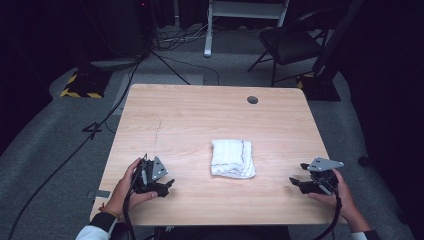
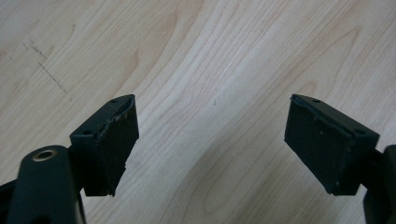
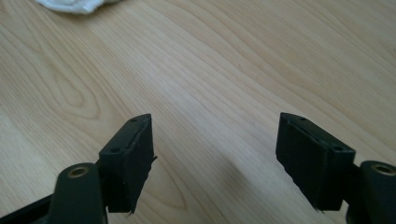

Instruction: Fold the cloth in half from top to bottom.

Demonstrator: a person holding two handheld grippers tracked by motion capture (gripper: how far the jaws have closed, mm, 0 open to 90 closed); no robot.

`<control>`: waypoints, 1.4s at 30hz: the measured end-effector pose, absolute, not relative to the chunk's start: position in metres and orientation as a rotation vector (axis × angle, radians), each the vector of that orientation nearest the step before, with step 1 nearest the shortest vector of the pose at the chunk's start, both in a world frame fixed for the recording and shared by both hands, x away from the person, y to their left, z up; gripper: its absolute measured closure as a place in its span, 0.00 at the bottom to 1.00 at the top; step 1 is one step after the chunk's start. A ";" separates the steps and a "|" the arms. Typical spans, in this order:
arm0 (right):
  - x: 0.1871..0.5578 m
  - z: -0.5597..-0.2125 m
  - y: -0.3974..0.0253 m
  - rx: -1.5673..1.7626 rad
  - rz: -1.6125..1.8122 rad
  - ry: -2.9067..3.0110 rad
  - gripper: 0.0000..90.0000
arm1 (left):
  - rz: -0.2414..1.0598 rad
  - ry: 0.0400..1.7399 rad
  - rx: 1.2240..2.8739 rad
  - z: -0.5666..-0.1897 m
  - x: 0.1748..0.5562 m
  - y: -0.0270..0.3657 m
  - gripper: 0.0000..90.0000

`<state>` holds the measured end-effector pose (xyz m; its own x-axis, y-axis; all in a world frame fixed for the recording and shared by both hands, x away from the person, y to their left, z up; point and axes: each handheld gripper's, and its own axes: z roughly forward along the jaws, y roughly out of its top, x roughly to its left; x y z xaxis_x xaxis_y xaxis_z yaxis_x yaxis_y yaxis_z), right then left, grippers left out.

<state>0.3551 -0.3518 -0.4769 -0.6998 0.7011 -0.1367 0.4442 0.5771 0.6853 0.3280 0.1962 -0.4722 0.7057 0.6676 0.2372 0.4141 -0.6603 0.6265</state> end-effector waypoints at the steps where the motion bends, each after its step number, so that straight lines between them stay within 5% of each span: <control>1: 0.354 -0.478 -0.355 0.935 0.896 2.410 0.31 | 0.616 0.820 2.368 -0.473 0.328 0.199 0.20; 10: 0.347 -0.496 -0.388 1.090 0.949 2.355 0.30 | 0.563 0.881 2.336 -0.488 0.332 0.229 0.21; 17: 0.344 -0.503 -0.400 1.174 1.027 2.286 0.28 | 0.400 1.039 2.180 -0.504 0.334 0.251 0.19; 42: 0.344 -0.503 -0.398 1.212 1.003 2.255 0.26 | 0.405 1.066 2.171 -0.504 0.333 0.253 0.18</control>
<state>0.3441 -0.3983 -0.5033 -0.5500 0.8352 -0.0040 0.5563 0.3699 0.7441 0.3328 0.2530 -0.5040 0.6169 0.7869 -0.0177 0.5771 -0.4369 0.6900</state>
